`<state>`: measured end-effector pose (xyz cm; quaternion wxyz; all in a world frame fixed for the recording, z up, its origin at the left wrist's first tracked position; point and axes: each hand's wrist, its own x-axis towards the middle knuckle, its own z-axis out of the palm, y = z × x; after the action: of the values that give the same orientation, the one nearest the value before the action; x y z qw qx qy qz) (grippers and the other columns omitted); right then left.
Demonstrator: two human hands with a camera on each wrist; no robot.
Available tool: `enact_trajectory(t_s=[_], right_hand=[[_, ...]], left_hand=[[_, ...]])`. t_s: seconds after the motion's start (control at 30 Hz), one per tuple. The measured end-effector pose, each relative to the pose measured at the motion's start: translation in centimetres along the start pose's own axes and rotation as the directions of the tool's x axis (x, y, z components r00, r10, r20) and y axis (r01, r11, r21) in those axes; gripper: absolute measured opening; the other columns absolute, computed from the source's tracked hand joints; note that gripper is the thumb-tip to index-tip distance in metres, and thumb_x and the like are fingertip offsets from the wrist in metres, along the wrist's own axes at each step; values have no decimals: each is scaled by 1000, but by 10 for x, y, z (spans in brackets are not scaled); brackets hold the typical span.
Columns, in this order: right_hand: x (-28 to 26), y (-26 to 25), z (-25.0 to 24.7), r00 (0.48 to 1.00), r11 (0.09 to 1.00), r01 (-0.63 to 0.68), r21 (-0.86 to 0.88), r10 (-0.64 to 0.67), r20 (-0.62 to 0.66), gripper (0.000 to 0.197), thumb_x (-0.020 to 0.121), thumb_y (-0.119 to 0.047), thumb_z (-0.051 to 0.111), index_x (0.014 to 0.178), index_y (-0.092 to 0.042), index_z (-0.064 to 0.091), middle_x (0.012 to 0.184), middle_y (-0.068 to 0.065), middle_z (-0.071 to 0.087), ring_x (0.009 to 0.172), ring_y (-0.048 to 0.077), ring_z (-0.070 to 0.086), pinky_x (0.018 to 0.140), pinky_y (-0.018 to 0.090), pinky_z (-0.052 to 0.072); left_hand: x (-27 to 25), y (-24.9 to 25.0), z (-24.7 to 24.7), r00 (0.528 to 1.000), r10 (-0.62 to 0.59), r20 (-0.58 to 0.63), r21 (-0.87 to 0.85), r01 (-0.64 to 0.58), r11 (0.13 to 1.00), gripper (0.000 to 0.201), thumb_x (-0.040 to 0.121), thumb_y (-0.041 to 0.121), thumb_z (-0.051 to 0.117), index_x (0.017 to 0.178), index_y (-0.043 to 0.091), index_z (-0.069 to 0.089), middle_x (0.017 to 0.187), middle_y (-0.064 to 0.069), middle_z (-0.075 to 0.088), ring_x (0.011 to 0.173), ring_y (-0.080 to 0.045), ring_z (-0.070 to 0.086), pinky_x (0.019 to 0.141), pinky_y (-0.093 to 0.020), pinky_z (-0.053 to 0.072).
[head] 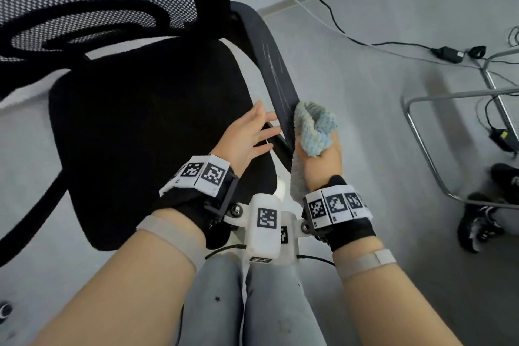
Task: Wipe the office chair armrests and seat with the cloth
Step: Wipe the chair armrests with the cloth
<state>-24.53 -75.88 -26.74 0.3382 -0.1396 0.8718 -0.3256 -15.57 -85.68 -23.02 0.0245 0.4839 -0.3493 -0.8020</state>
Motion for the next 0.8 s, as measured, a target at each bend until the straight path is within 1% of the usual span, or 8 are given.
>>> enact_trajectory(t_s=[0.13, 0.23, 0.3, 0.37, 0.5, 0.63, 0.73, 0.8], right_hand=[[-22, 18, -7, 997, 982, -40, 183, 27, 74, 23, 86, -10, 57, 108, -10, 52, 102, 3, 56, 91, 15, 55, 86, 26, 45], [-25, 26, -24, 998, 949, -8, 315, 28, -60, 16, 87, -9, 57, 102, -8, 56, 84, -6, 58, 74, -1, 54, 65, 8, 45], [-22, 25, -29, 995, 931, 64, 360, -30, -97, 11, 88, -15, 57, 97, -20, 55, 84, -11, 58, 74, -8, 56, 65, 9, 46], [-17, 17, -23, 986, 925, 167, 342, -166, -33, 20, 83, -24, 60, 101, -20, 54, 99, -1, 62, 86, -7, 59, 78, 14, 49], [-6, 4, 1, 848, 854, 515, -80, -493, 194, 33, 76, -28, 52, 108, -24, 56, 135, 10, 46, 109, 30, 55, 89, 52, 48], [-11, 18, -3, 813, 764, 577, -289, -503, 293, 43, 79, -31, 39, 113, -19, 62, 152, 5, 28, 110, 34, 51, 92, 51, 46], [-41, 44, -8, 754, 628, 657, -417, -530, 388, 48, 80, -29, 33, 123, -31, 52, 155, -3, 16, 88, 18, 42, 80, 40, 48], [-51, 51, -9, 768, 661, 637, -397, -502, 397, 45, 81, -28, 39, 124, -38, 48, 154, -7, 17, 86, 12, 33, 76, 37, 45]], left_hand=[[-9, -18, -5, 1000, -23, 13, 53, 22, 998, 26, 98, 32, 30, 102, 28, 55, 104, 8, 58, 114, -16, 55, 105, -36, 40], [-12, -36, -13, 998, -21, 55, 65, 17, 998, 39, 98, 27, 34, 134, 16, 45, 125, 4, 60, 115, -12, 57, 103, -31, 43], [-14, -44, -20, 998, -24, 66, 56, 21, 998, 39, 97, 28, 35, 133, 17, 46, 128, 3, 60, 117, -13, 58, 100, -29, 47], [-15, -47, -21, 997, -35, 65, 55, 32, 998, 34, 97, 34, 32, 117, 23, 57, 118, 4, 63, 110, -11, 62, 93, -25, 52], [-15, -47, -18, 999, -29, 21, 13, 29, 1000, 52, 97, 44, 22, 121, 13, 56, 124, -5, 58, 112, -21, 59, 97, -33, 48], [-13, -46, -16, 997, -61, 49, -49, 64, 997, 70, 92, 57, 17, 134, 10, 48, 136, -9, 53, 121, -27, 55, 106, -40, 41], [-15, -45, -15, 992, -97, 85, -21, 99, 995, 75, 90, 60, 11, 133, 12, 49, 138, -9, 53, 124, -24, 53, 108, -41, 39], [-19, -47, -15, 989, -119, 86, 23, 118, 993, 74, 90, 59, 9, 134, 14, 48, 137, -8, 53, 124, -22, 52, 106, -39, 40]])
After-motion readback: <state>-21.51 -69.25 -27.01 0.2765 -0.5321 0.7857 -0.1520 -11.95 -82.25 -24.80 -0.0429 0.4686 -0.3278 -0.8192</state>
